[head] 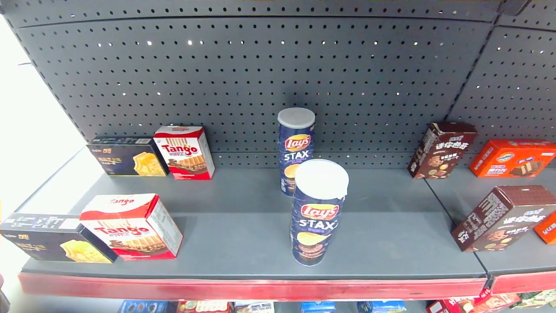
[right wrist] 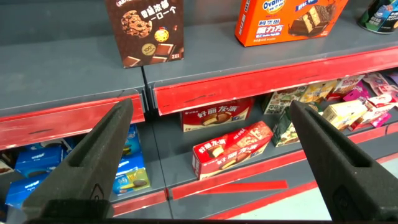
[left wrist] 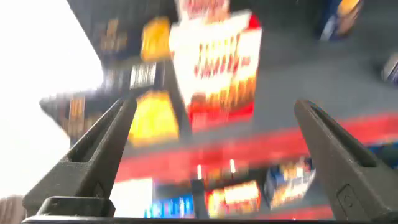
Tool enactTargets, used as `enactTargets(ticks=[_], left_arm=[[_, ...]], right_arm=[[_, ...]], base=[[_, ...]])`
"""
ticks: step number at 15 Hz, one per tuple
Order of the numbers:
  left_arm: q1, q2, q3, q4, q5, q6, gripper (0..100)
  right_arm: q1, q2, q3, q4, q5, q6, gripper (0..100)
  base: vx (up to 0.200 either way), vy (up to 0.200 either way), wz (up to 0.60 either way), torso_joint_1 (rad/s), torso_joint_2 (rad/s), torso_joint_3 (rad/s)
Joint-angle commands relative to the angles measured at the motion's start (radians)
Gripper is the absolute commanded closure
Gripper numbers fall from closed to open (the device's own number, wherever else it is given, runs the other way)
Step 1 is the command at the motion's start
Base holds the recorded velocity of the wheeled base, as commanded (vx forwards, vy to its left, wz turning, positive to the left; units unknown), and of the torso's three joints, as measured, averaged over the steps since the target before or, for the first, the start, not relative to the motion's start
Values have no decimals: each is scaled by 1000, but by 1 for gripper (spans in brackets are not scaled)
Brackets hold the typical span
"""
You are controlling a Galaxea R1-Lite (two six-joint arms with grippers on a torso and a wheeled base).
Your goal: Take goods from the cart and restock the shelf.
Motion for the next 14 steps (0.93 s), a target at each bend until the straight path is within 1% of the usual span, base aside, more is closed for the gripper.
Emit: enactTargets(ticks=[1,2,3,4,5,6,7,8,10,11,12,13,14], left_arm=[[55,-229,20,220,-46,-5,0],[50,-229,20,242,-46,-4,0],[-44,-258,20,274,-43,-22,0],[-54,-301,20,274,-43,-42,0],[-36,-309,20,274,-44,-54,0],[-34,-311,20,272,-41,-73,0],[-34,-311,20,272,-48,-61,0],[-34,-311,20,274,-44,-65,0],[-34,-312,20,274,-41,-130,0],[-36,-312,19,272,-37,-189,0],[-34,-312,19,272,12,-182,0],[-34,-312,19,280,138,-137,0],[-34,-312,20,315,232,-82,0]], right_arm=[[0,1,0,0,0,0,0],[0,1,0,0,0,0,0],[0,1,0,0,0,0,0],[0,1,0,0,0,0,0],[0,1,0,0,0,0,0],[0,1,0,0,0,0,0],[0,1,0,0,0,0,0],[0,1,0,0,0,0,0],[0,1,0,0,0,0,0],[0,1,0,0,0,0,0],[0,1,0,0,0,0,0],[0,1,0,0,0,0,0],[0,1,0,0,0,0,0]], base=[[0,0,0,0,0,0],[0,0,0,0,0,0],[0,0,0,0,0,0],[0,0,0,0,0,0],[0,0,0,0,0,0],[0,0,0,0,0,0],[0,0,0,0,0,0],[0,0,0,0,0,0],[0,0,0,0,0,0],[0,0,0,0,0,0],[0,0,0,0,0,0],[0,0,0,0,0,0],[0,0,0,0,0,0]])
